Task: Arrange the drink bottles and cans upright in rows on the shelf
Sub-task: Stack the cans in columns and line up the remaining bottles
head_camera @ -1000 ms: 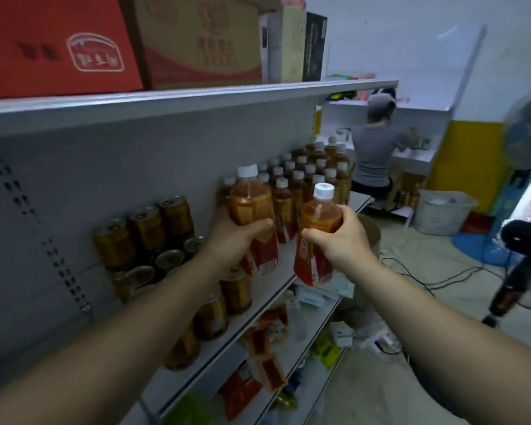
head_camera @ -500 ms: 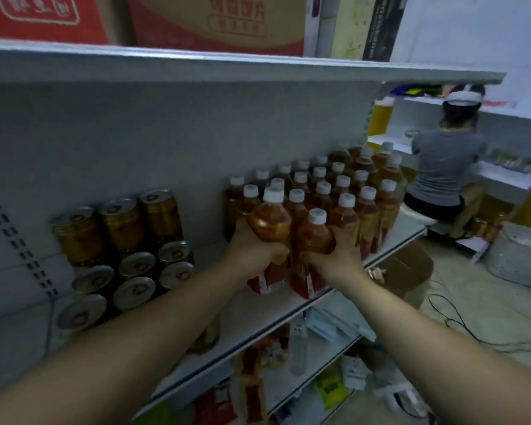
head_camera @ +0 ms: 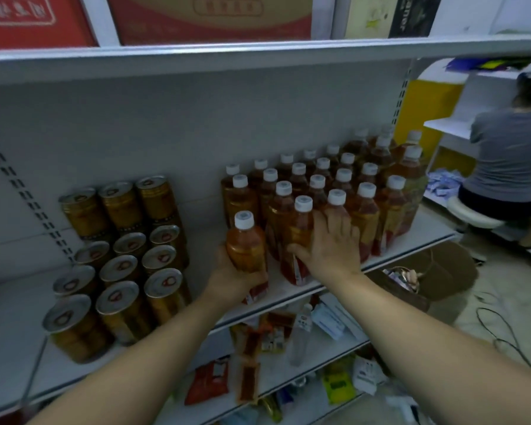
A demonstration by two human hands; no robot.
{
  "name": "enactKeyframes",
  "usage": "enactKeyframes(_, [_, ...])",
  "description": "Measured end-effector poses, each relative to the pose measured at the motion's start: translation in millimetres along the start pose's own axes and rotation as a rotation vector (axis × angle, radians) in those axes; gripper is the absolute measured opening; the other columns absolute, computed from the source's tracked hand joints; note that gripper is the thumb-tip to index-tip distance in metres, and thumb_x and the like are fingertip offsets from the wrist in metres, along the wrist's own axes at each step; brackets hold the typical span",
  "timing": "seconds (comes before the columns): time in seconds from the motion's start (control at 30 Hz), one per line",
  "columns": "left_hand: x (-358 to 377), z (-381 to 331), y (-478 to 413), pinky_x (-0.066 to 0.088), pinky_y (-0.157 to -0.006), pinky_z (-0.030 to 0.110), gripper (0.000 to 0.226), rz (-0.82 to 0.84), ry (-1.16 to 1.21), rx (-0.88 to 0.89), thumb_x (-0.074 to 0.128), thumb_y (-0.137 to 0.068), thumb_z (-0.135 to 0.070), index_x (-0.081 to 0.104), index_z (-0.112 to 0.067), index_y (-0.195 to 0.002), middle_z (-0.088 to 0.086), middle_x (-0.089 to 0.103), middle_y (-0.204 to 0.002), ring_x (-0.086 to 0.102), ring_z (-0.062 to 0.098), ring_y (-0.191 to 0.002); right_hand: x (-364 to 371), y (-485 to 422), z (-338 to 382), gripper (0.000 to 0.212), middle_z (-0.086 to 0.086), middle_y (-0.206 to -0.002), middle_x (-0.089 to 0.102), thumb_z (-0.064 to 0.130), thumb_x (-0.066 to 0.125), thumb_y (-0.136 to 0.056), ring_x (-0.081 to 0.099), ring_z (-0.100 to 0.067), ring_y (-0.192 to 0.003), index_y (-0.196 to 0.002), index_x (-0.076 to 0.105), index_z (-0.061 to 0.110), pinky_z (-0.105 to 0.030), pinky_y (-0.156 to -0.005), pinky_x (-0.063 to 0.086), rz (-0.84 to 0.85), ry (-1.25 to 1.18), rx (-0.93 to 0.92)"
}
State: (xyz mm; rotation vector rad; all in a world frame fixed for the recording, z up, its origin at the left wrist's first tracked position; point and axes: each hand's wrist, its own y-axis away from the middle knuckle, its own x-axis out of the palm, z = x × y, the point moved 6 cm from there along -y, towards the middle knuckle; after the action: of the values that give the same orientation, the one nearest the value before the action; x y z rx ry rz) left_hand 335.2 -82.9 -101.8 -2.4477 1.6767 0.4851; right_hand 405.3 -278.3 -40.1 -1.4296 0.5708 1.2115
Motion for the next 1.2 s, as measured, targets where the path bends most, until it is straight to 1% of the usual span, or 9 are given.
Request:
enactKeyframes(0.13, [1, 10, -4, 0.044, -0.091, 0.034, 0.107, 0.04, -0.022, 0.037, 0.085, -0.06, -0.017, 0.016, -0.026, -0.142, 0.002, 0.045, -0.131, 0.051, 0.019, -0.113, -9, -1, 1, 0.093, -0.009, -0.144, 0.029, 0.072, 0.06, -0.071, 0.018, -0.026, -0.129, -0.141, 0.031, 0.018, -0.042, -0.098, 0.018, 0.014, -0.052, -0.016])
enactKeyframes(0.27, [6, 11, -7, 0.043, -0.089, 0.031, 0.098, 0.036, -0.015, 0.086, 0.082, -0.063, -0.019, 0.023, -0.023, -0.141, -0.017, 0.045, -0.112, 0.051, 0.016, -0.11, -39, -27, 2, 0.098, -0.011, -0.145, 0.034, 0.078, 0.052, -0.066, 0.026, -0.031, -0.132, -0.143, 0.033, 0.02, -0.05, -0.106, 0.025, -0.038, -0.095, -0.104])
enactKeyframes(0.47, [15, 5, -25, 0.043, -0.097, 0.033, 0.092, 0.057, 0.048, 0.07, 0.077, -0.073, -0.015, 0.021, -0.027, -0.146, -0.009, 0.05, -0.123, 0.05, 0.016, -0.118, -32, -97, 12, 0.1, -0.001, -0.152, 0.032, 0.095, 0.021, -0.061, 0.026, -0.028, -0.138, -0.141, 0.037, 0.038, -0.047, -0.108, 0.023, 0.339, -0.012, -0.294])
enactKeyframes(0.67, [26, -3, -42, 0.037, -0.108, 0.043, 0.094, 0.019, 0.106, 0.046, 0.071, -0.08, -0.01, 0.011, -0.027, -0.15, -0.001, 0.041, -0.143, 0.041, 0.018, -0.13, 1, -117, 1, 0.098, 0.004, -0.161, 0.009, 0.097, 0.013, -0.061, 0.008, -0.029, -0.146, -0.146, 0.006, 0.05, -0.053, -0.114, 0.011, 0.561, -0.016, -0.301])
enactKeyframes(0.73, [29, -5, -48, 0.04, -0.104, 0.03, 0.09, -0.005, 0.111, 0.039, 0.069, -0.082, -0.007, 0.013, -0.027, -0.149, -0.006, 0.044, -0.139, 0.042, 0.012, -0.126, 6, -115, 1, 0.096, 0.007, -0.161, 0.004, 0.096, 0.013, -0.061, 0.004, -0.029, -0.146, -0.145, -0.001, 0.052, -0.052, -0.114, 0.01, 0.559, -0.051, -0.307])
enactKeyframes(0.83, [31, -8, -50, 0.039, -0.075, -0.001, 0.079, -0.053, 0.065, 0.062, 0.067, -0.083, -0.008, 0.021, -0.03, -0.144, -0.025, 0.046, -0.116, 0.047, -0.011, -0.102, 8, -117, 3, 0.095, 0.007, -0.161, 0.008, 0.093, 0.011, -0.061, 0.004, -0.029, -0.146, -0.146, 0.002, 0.052, -0.052, -0.111, 0.011, 0.567, -0.06, -0.339])
enactKeyframes(0.97, [27, -13, -50, 0.034, -0.061, -0.007, 0.073, -0.077, -0.059, 0.058, 0.072, -0.08, -0.01, 0.027, -0.037, -0.13, -0.033, 0.041, -0.103, 0.045, -0.032, -0.08, 5, -118, 7, 0.095, 0.004, -0.16, 0.015, 0.092, 0.012, -0.059, 0.01, -0.032, -0.143, -0.145, 0.008, 0.052, -0.053, -0.107, 0.018, 0.569, -0.068, -0.368])
enactKeyframes(1.1, [15, -30, -44, 0.037, -0.083, 0.013, 0.092, -0.025, -0.206, -0.031, 0.079, -0.073, -0.024, 0.022, -0.03, -0.145, -0.013, 0.049, -0.126, 0.046, -0.001, -0.109, 1, -115, 6, 0.089, 0.001, -0.16, 0.013, 0.09, 0.018, -0.065, 0.009, -0.035, -0.143, -0.146, 0.008, 0.052, -0.051, -0.107, 0.017, 0.602, -0.088, -0.36])
enactKeyframes(1.2, [-8, -46, -32, 0.032, -0.096, 0.026, 0.099, 0.012, -0.382, -0.127, 0.073, -0.077, -0.044, 0.009, -0.029, -0.15, 0.002, 0.029, -0.153, 0.034, 0.02, -0.134, -11, -117, 11, 0.083, -0.003, -0.159, 0.019, 0.085, 0.031, -0.074, 0.02, -0.033, -0.14, -0.147, 0.016, 0.047, -0.045, -0.109, 0.022, 0.705, -0.087, -0.352])
